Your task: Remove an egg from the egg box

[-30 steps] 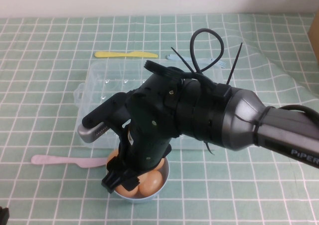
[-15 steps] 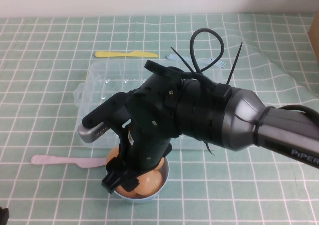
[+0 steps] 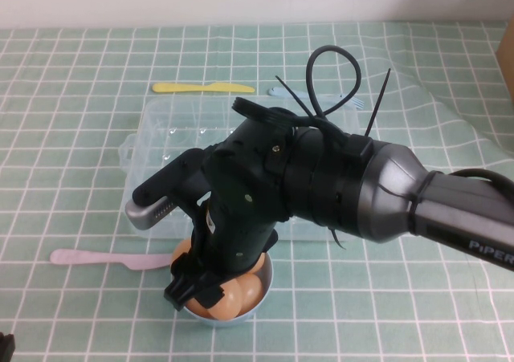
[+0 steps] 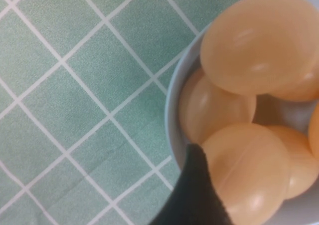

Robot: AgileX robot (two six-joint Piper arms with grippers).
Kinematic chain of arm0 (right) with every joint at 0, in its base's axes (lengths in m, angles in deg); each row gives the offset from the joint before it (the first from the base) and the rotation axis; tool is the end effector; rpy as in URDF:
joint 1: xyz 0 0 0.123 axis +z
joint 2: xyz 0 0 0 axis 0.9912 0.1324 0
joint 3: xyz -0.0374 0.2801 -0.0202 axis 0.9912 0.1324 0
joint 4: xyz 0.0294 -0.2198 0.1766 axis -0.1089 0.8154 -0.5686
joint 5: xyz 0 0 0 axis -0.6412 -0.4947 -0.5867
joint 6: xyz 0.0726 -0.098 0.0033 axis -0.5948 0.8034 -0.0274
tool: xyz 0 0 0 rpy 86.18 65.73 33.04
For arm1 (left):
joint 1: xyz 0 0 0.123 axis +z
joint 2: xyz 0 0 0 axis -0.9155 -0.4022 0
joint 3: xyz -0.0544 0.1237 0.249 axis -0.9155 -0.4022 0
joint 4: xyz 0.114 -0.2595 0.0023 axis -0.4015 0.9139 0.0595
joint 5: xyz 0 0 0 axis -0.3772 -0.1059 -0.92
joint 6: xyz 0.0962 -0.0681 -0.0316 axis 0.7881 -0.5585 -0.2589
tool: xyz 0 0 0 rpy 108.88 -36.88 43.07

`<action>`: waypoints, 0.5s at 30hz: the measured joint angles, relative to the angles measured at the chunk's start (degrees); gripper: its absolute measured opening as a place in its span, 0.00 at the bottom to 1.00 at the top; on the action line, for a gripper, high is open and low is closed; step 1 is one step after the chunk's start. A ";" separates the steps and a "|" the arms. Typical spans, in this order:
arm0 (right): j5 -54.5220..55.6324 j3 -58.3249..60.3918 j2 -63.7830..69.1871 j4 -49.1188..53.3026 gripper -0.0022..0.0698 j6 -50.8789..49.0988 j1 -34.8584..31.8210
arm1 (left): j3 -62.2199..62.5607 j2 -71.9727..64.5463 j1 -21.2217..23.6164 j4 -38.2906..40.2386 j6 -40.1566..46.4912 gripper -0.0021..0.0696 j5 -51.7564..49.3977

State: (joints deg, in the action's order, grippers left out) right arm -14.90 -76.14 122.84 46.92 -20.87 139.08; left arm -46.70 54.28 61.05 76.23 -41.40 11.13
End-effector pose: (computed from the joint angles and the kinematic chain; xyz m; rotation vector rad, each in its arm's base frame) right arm 0.2544 0.3825 0.2168 -1.1487 2.5752 0.2480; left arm 0.1149 -0.0176 0.1625 0.2273 1.8546 -0.0409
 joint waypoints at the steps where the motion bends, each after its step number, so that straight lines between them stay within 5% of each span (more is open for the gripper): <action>1: 0.00 0.00 0.00 0.00 0.70 0.00 0.00 | 0.00 0.00 0.00 0.00 0.00 0.02 0.00; 9: -1.04 0.26 -5.59 1.63 0.61 0.00 0.37 | 0.00 0.00 0.00 0.00 0.00 0.02 0.00; 15: -2.68 6.56 -16.50 2.10 0.17 -0.42 0.58 | 0.00 0.00 0.00 0.00 0.00 0.02 0.00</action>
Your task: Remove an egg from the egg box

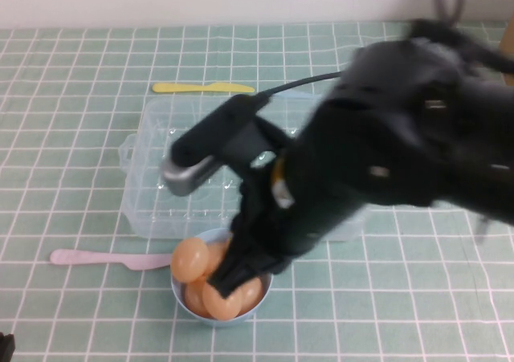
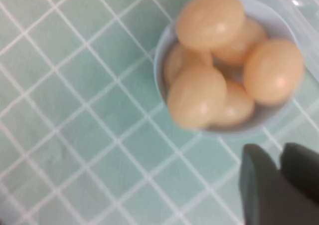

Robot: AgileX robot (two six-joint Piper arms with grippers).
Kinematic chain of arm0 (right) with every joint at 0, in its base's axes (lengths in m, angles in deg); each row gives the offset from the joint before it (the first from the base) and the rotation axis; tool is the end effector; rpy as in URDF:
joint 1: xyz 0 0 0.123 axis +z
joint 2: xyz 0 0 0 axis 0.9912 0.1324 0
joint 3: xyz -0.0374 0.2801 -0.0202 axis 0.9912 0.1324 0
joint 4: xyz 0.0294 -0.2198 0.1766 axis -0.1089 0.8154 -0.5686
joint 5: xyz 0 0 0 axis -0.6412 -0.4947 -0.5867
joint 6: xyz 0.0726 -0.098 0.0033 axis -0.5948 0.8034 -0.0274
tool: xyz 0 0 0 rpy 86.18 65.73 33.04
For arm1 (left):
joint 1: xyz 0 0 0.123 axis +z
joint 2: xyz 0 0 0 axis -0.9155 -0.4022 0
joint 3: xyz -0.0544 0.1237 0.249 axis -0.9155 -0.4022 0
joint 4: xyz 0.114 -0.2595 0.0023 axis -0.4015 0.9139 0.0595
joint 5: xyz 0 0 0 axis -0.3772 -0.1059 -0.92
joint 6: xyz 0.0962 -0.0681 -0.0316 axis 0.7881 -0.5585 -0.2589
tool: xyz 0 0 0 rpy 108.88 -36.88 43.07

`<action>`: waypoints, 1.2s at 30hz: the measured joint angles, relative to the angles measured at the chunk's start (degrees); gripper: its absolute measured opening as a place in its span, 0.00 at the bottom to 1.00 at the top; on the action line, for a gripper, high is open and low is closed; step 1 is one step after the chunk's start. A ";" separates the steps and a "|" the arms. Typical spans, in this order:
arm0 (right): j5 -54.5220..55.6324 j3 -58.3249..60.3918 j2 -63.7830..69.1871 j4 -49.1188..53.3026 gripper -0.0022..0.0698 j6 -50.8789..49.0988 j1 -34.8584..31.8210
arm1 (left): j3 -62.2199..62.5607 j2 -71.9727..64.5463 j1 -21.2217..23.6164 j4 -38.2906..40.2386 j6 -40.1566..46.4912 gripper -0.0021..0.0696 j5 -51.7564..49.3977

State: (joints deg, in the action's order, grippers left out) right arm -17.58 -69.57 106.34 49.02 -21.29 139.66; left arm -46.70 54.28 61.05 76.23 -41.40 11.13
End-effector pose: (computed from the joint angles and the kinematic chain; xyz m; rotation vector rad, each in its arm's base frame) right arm 0.2217 0.3330 0.3007 -1.1092 2.4515 0.2963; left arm 0.1149 -0.0176 0.1625 0.2273 1.8546 -0.0409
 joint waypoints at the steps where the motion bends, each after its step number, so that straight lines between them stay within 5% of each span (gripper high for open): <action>1: -0.25 1.50 -2.39 0.02 0.12 -0.23 0.00 | 0.00 0.00 0.00 0.00 0.00 0.02 0.00; 6: -1.96 7.93 -10.89 0.15 0.02 -0.62 0.00 | 0.00 0.00 0.00 0.00 0.00 0.02 0.00; 25: -10.19 32.13 -41.03 0.13 0.01 1.67 0.00 | 0.00 0.00 0.00 0.00 0.00 0.02 0.00; 32: 5.80 43.82 -46.78 3.68 0.01 1.67 -0.75 | 0.00 0.00 0.00 0.00 0.00 0.02 0.00; 36: 25.77 54.89 -50.84 3.61 0.01 1.67 -10.85 | 0.00 0.00 0.00 0.00 0.00 0.02 0.00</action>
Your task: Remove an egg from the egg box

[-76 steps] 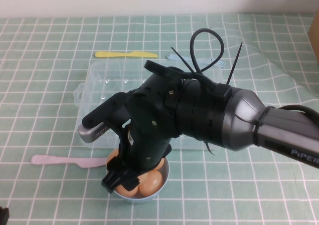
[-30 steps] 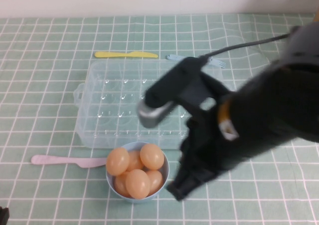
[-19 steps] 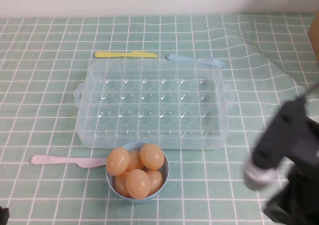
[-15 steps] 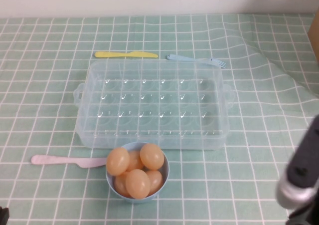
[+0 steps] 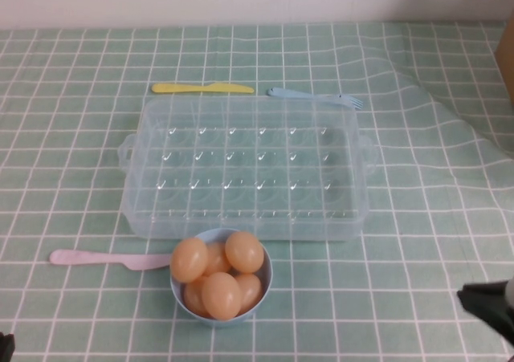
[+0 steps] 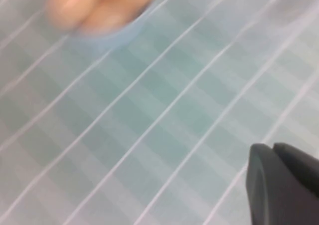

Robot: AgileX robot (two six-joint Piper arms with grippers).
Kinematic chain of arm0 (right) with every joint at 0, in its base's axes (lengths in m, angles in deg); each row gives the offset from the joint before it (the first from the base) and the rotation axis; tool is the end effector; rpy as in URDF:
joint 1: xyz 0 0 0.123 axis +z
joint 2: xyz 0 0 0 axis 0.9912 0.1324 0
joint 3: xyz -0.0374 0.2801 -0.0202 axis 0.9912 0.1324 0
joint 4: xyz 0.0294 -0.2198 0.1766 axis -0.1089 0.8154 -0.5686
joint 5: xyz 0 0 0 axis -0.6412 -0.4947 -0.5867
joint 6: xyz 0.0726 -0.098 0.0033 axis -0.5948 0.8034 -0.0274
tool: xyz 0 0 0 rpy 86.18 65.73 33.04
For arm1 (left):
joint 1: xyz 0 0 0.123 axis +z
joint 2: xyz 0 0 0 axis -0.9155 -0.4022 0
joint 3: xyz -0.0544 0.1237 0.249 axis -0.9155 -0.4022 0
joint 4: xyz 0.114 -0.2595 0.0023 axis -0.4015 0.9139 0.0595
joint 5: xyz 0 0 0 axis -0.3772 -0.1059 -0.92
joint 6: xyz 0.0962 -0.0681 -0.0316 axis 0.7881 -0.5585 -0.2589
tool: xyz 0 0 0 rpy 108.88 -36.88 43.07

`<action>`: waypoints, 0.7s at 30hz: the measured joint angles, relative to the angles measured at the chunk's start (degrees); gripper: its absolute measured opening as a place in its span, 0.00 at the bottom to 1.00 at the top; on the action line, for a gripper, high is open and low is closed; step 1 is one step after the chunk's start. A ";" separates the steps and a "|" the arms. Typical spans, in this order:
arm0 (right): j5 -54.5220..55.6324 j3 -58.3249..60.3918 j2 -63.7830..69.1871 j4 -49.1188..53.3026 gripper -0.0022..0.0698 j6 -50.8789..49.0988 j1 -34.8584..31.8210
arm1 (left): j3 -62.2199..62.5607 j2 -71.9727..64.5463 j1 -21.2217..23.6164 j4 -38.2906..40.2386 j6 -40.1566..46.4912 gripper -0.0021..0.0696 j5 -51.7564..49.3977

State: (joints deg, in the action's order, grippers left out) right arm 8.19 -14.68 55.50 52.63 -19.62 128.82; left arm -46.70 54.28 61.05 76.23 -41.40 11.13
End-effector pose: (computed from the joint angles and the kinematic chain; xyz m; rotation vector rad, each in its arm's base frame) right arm 0.1435 0.1384 0.2542 -0.8349 2.1440 0.3620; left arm 0.1149 -0.0176 0.1625 0.2273 1.8546 -0.0409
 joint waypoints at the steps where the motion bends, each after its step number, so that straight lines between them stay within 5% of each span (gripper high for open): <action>1: 4.84 2.65 -1.26 -0.28 0.01 0.00 -4.12 | 0.00 0.00 0.00 0.00 0.00 0.02 0.00; 9: 32.10 24.40 -17.60 -5.61 0.01 0.00 -30.48 | 0.00 0.00 0.00 0.00 0.00 0.02 0.00; 21: 21.46 31.48 -41.53 -8.13 0.01 0.06 -40.97 | 0.00 0.00 0.00 0.00 0.00 0.02 0.00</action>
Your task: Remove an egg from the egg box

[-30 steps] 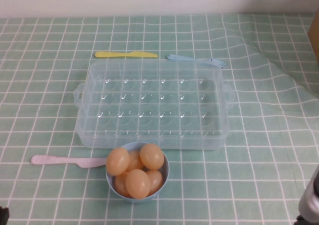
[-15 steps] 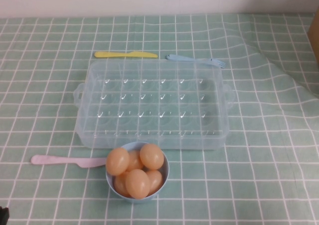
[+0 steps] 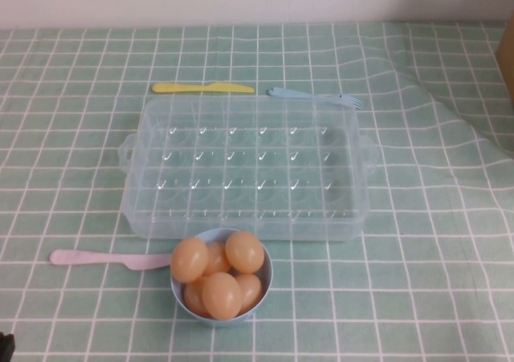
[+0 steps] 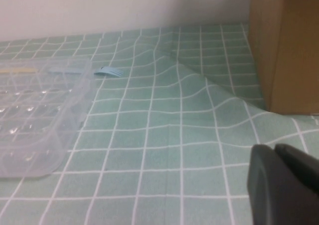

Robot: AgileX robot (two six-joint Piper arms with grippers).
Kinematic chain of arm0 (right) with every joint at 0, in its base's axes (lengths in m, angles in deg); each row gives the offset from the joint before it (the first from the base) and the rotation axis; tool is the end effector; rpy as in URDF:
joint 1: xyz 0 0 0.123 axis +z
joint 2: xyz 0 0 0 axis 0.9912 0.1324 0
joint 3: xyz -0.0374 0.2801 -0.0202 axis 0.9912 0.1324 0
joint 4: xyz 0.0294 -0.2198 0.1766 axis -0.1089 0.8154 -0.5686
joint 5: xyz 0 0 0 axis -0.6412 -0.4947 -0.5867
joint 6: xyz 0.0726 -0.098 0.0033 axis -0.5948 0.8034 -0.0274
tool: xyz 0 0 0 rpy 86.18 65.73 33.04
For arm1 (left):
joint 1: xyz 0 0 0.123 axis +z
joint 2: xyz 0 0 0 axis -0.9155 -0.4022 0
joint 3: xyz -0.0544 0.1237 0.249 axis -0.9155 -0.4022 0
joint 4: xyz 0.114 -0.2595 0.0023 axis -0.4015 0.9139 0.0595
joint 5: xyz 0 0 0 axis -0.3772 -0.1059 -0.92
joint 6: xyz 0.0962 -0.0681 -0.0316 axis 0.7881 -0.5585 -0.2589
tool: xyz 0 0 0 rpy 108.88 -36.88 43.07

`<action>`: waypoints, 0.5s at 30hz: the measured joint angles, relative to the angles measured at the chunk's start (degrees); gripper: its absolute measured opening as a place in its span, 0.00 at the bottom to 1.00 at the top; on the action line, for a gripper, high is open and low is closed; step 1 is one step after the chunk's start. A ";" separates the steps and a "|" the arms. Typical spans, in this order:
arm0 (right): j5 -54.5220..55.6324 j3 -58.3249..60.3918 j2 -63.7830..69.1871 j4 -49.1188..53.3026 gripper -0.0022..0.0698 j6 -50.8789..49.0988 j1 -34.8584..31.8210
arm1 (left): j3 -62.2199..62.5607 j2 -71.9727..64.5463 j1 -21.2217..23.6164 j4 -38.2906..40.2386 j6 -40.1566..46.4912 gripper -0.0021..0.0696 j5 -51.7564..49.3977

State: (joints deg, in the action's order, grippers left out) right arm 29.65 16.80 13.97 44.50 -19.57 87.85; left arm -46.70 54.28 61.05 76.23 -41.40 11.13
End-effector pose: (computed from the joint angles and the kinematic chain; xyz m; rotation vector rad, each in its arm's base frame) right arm 0.1216 0.0122 0.1905 0.0479 1.7330 0.1871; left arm 0.1149 -0.0176 0.1625 0.2273 1.8546 -0.0409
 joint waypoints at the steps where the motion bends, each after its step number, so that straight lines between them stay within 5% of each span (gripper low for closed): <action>1: -0.93 0.00 -1.30 0.14 0.01 0.00 -0.09 | 0.00 0.00 0.00 0.00 0.00 0.02 0.00; 15: -7.40 2.37 -2.51 5.41 0.01 0.14 -0.03 | 0.00 0.00 0.00 0.00 0.00 0.02 0.00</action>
State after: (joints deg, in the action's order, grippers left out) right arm 22.25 19.17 11.45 49.90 -19.43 87.82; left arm -46.70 54.28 61.05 76.23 -41.40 11.13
